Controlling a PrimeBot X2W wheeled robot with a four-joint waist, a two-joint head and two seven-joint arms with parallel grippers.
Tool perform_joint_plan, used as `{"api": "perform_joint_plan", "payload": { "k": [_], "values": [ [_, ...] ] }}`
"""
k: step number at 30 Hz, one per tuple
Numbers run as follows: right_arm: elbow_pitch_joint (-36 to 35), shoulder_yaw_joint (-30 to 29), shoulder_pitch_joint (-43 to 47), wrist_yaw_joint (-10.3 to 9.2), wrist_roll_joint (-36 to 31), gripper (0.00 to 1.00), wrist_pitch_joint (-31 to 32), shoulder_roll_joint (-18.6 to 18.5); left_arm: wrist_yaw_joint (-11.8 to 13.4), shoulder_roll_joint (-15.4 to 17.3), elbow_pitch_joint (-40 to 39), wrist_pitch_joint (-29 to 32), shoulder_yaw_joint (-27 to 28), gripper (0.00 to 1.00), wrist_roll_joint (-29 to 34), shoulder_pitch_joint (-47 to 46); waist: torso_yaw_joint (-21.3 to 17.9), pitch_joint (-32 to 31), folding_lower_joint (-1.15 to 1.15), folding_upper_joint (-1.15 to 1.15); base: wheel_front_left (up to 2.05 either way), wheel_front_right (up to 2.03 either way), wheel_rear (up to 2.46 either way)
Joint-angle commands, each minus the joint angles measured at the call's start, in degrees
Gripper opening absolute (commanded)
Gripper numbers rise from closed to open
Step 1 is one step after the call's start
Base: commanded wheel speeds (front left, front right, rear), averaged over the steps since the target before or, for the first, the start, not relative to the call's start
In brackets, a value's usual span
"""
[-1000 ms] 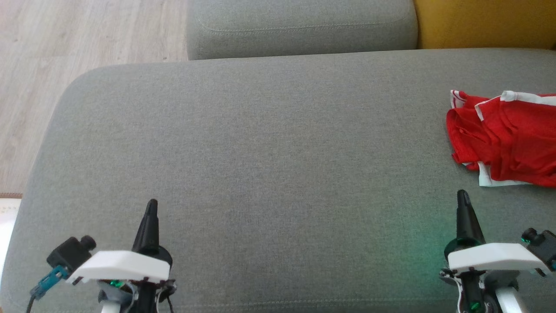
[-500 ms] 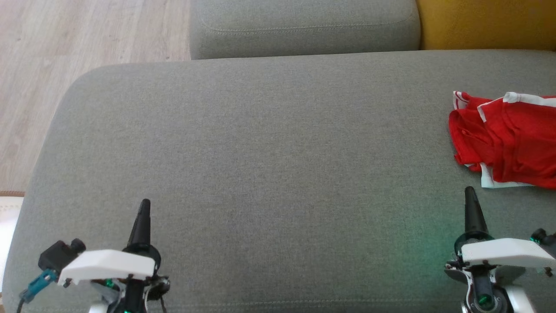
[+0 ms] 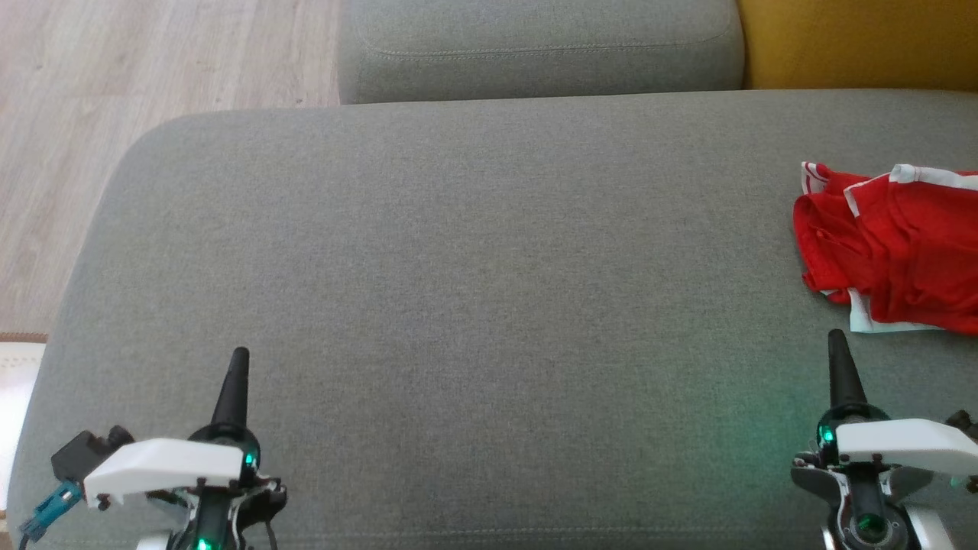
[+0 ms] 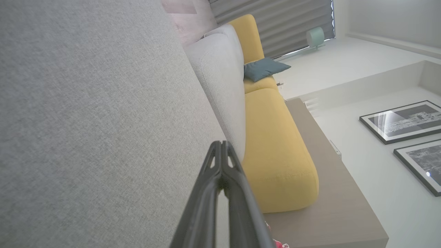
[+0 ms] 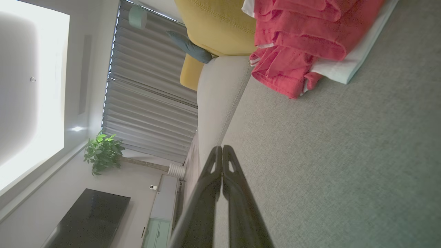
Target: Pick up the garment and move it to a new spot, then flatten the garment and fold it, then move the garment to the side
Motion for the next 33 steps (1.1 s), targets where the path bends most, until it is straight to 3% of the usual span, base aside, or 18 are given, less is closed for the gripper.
{"api": "perform_joint_plan", "payload": {
  "k": [1, 33],
  "values": [
    [-2.2, 0.6, -3.2, 0.29, 2.0, 0.0, 0.5, -1.0, -0.7, 1.0, -1.5, 0.5, 2.1, 0.0, -1.8, -3.5, 0.0, 0.0, 0.0, 0.0, 0.0, 0.0, 0.0],
    [-2.6, -2.5, -4.1, 0.39, 23.7, 0.0, 6.0, -0.8, -4.3, 1.0, 1.2, 6.1, 7.6, 0.0, -21.8, -5.7, 1.0, -0.1, 0.0, 0.0, 0.0, 0.0, 0.0]
  ]
}}
